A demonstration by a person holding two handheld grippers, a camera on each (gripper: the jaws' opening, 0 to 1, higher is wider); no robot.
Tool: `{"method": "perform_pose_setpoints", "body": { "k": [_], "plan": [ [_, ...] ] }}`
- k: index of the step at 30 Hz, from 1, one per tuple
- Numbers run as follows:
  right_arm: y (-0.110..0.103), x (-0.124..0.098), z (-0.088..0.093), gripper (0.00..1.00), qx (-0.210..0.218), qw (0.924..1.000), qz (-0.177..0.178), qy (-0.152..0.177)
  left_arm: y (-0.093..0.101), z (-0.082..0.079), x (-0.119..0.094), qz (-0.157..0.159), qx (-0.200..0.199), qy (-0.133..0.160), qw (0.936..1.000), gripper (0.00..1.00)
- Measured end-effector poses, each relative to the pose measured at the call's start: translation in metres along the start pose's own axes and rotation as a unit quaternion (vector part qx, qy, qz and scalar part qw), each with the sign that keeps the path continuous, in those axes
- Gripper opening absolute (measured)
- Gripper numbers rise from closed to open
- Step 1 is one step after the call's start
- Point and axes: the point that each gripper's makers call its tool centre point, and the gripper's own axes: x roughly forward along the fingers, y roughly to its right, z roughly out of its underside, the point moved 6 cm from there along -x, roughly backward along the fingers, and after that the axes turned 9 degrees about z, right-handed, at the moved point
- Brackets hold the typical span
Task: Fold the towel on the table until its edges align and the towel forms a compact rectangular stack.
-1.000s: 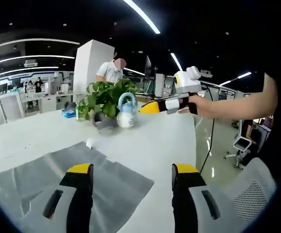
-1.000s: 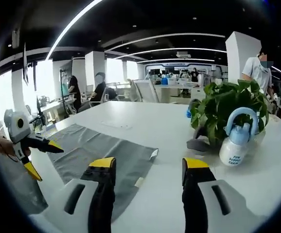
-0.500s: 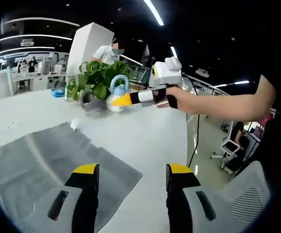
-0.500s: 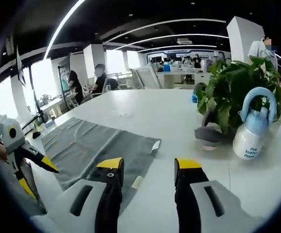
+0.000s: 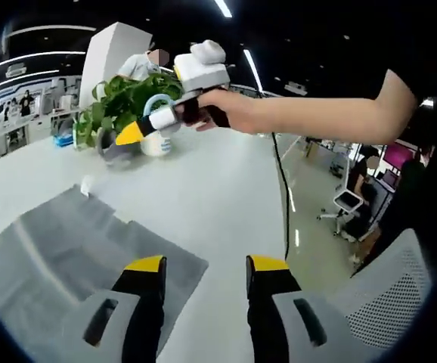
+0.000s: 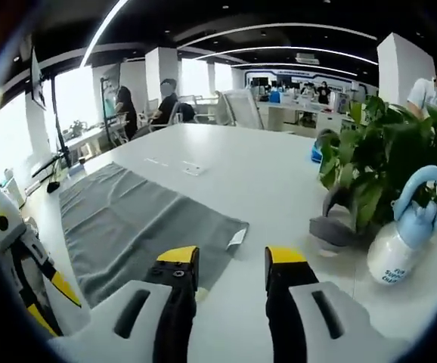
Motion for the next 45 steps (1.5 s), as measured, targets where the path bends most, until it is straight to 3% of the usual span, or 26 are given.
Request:
{"method": "perform_pose_setpoints", "body": {
  "k": [5, 12, 21, 28, 30, 32, 37, 45],
  "plan": [
    [0.008, 0.012, -0.015, 0.32, -0.018, 0.9998, -0.003, 0.000, 0.001, 0.006, 0.015, 0.016, 0.033, -0.035, 0.9987, 0.32],
    [0.012, 0.038, -0.029, 0.30, -0.052, 0.9984, -0.015, -0.019, -0.008, 0.006, 0.028, 0.013, 0.049, -0.046, 0.9977, 0.25],
    [0.008, 0.078, -0.025, 0.30, -0.099, 0.9923, -0.042, -0.062, -0.011, 0.014, 0.042, 0.017, 0.064, -0.071, 0.9952, 0.22],
    [-0.003, 0.102, -0.022, 0.30, -0.091, 0.9906, -0.059, -0.084, -0.003, 0.016, 0.074, 0.019, 0.075, -0.085, 0.9934, 0.21],
    [-0.003, 0.107, -0.019, 0.30, -0.095, 0.9892, -0.063, -0.093, -0.007, 0.018, 0.075, 0.009, 0.084, -0.089, 0.9924, 0.20],
    [-0.002, 0.110, -0.016, 0.30, -0.098, 0.9881, -0.065, -0.099, -0.013, 0.022, 0.073, -0.007, 0.048, -0.091, 0.9946, 0.17],
    [0.001, 0.116, -0.010, 0.28, -0.108, 0.9856, -0.065, -0.112, -0.015, 0.029, 0.072, -0.009, 0.039, -0.096, 0.9946, 0.12],
    [0.010, 0.127, -0.005, 0.27, -0.054, 0.9895, -0.061, -0.119, -0.012, 0.034, 0.075, -0.014, 0.060, -0.110, 0.9920, 0.11]
  ]
}}
